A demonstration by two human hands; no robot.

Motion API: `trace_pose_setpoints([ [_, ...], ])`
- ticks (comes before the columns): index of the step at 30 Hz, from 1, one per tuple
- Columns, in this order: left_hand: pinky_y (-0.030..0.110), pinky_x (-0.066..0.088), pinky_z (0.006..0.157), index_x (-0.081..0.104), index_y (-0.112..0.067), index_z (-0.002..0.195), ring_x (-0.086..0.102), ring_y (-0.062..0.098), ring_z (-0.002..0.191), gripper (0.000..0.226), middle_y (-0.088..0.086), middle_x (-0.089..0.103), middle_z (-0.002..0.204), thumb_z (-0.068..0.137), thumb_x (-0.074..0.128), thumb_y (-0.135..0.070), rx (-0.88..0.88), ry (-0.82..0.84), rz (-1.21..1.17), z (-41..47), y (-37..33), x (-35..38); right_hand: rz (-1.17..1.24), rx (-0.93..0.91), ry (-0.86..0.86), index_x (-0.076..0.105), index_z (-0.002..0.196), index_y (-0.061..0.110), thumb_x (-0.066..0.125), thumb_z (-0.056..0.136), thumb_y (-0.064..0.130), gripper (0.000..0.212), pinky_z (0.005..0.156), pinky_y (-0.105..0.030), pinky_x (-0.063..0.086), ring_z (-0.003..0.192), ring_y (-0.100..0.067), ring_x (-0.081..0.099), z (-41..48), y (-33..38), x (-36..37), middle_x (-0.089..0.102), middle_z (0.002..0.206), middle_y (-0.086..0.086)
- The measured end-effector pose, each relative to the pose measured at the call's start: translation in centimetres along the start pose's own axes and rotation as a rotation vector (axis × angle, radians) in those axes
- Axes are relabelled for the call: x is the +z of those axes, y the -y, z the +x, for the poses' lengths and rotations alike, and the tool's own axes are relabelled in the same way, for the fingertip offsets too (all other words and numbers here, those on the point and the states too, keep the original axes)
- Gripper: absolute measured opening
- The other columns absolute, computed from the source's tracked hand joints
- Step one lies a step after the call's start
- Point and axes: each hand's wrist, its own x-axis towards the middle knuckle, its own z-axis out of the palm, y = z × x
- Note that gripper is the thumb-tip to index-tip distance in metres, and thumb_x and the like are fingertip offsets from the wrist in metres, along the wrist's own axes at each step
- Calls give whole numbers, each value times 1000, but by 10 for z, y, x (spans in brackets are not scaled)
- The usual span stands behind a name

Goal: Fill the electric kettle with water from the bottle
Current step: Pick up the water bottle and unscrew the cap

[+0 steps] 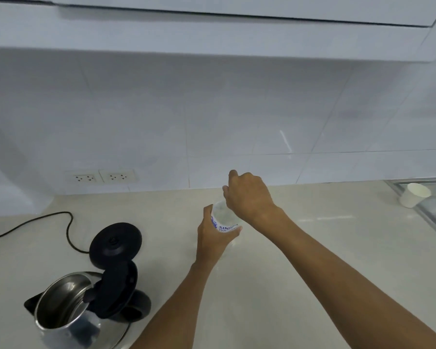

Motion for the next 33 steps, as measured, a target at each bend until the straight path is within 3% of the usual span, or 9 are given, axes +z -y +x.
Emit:
trace_pose_setpoints([
  [3,3,50,71,53,-42,118,66,-14,94,72,-18,72,108,70,100,-19,50,21,-1,1,0,0,19,-56,34,46,106,7,45,104,22,15,65,-33,34,74,-30,48,-3,-10,-2,39,70,-5],
  [6,4,50,73,53,-47,113,65,-16,93,70,-21,71,106,70,100,-18,77,48,7,-3,-2,-4,69,-136,92,49,118,3,47,105,22,23,70,-33,35,84,-32,52,-11,-19,-12,53,92,-12],
  [9,3,50,74,55,-40,120,66,-13,95,72,-18,72,107,69,100,-19,102,92,14,-14,-3,-9,110,-194,169,52,121,7,51,103,21,23,74,-34,40,98,-32,57,-21,-27,-25,58,109,-13],
  [15,6,52,71,57,-31,117,68,-10,89,68,-12,73,104,68,100,-12,98,130,-37,-55,-8,-25,138,-233,269,58,119,19,59,100,18,19,79,-31,40,100,-20,48,-49,-16,-56,49,104,2],
  [19,7,52,72,56,-35,112,68,-10,91,65,-12,73,106,69,100,-15,100,181,-60,-90,-4,-47,117,-267,317,64,112,23,56,93,0,30,79,-32,44,100,-17,49,-80,9,-77,51,104,7],
  [24,6,52,73,57,-31,115,69,-10,93,64,-15,74,109,69,100,-19,108,283,-87,-135,0,-92,89,-278,301,66,101,27,53,91,0,31,75,-26,38,86,-8,47,-128,49,-100,52,101,12],
  [27,15,55,81,58,-32,118,71,-5,99,66,-14,75,111,68,100,-22,130,327,-107,-163,2,-125,107,-306,283,65,97,32,56,89,3,32,77,-29,45,87,-10,53,-158,79,-122,52,100,14],
  [30,23,57,87,58,-32,118,72,1,101,66,-16,75,110,67,99,-22,140,331,-134,-190,12,-162,177,-340,189,66,103,33,65,89,9,28,83,-33,50,83,2,54,-184,117,-148,56,106,14],
  [33,32,60,97,60,-33,122,73,3,106,70,-18,75,113,67,100,-20,153,341,-154,-204,20,-189,212,-358,85,66,111,31,64,93,15,24,85,-35,50,90,-9,58,-193,141,-165,57,112,10],
])
